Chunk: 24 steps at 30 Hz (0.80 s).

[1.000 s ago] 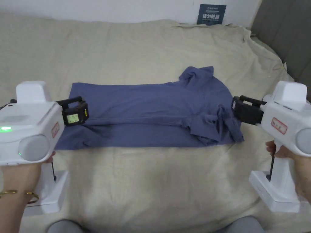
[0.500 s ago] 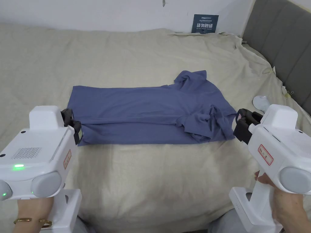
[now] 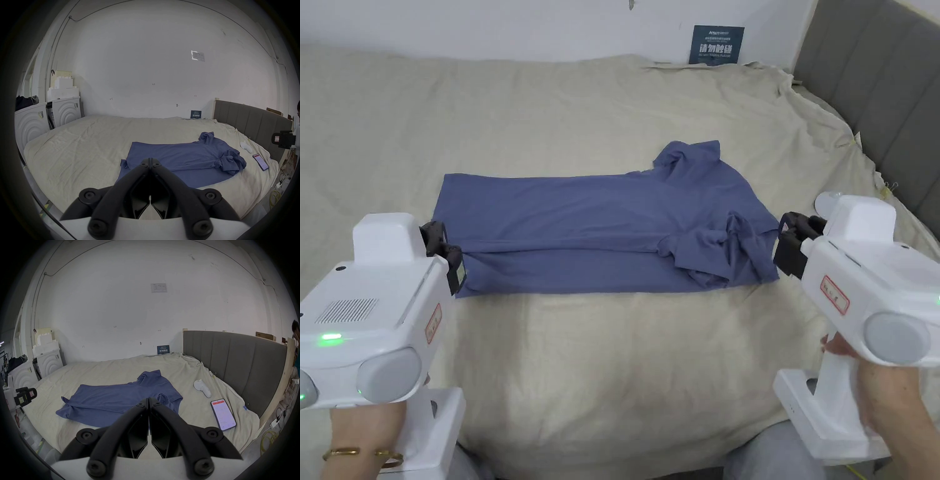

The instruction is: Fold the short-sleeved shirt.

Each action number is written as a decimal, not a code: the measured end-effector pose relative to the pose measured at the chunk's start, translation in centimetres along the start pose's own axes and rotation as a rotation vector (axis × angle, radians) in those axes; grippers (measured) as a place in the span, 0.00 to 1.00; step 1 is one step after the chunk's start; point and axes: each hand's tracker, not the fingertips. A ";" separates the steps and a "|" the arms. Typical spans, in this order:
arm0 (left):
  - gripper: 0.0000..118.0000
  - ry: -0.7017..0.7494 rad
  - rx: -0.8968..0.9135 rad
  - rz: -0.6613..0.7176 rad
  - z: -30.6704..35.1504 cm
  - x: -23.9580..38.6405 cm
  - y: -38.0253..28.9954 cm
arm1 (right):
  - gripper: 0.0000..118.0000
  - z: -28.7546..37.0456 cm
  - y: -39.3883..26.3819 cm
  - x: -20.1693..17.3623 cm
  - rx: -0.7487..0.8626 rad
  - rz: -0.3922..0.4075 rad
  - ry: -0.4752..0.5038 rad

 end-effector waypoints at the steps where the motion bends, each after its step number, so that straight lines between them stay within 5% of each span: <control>1: 0.00 0.000 -0.001 0.000 -0.1 0.0 0.0 | 0.00 -0.9 0.4 0.1 -0.019 0.014 -0.008; 10: 0.00 -0.003 -0.022 0.022 -1.3 0.3 0.1 | 0.02 -13.8 3.8 2.6 -0.472 -0.001 -0.039; 11: 0.00 -0.004 -0.027 0.024 -1.5 0.3 0.1 | 0.11 -15.2 3.6 3.0 -0.522 -0.035 -0.057; 13: 0.00 -0.002 -0.036 0.027 -1.9 0.4 0.0 | 0.59 -17.2 3.1 3.4 -0.615 -0.044 -0.091; 14: 0.00 0.000 -0.038 0.026 -2.0 0.4 0.0 | 0.75 -18.3 2.6 3.5 -0.639 -0.044 -0.098; 15: 0.00 0.002 -0.040 0.026 -2.1 0.4 -0.1 | 0.82 -19.1 2.2 3.6 -0.676 -0.031 -0.105; 24: 0.00 0.023 -0.098 0.049 -4.1 -0.5 -0.7 | 0.81 -23.2 -2.2 4.2 -0.809 -0.018 -0.202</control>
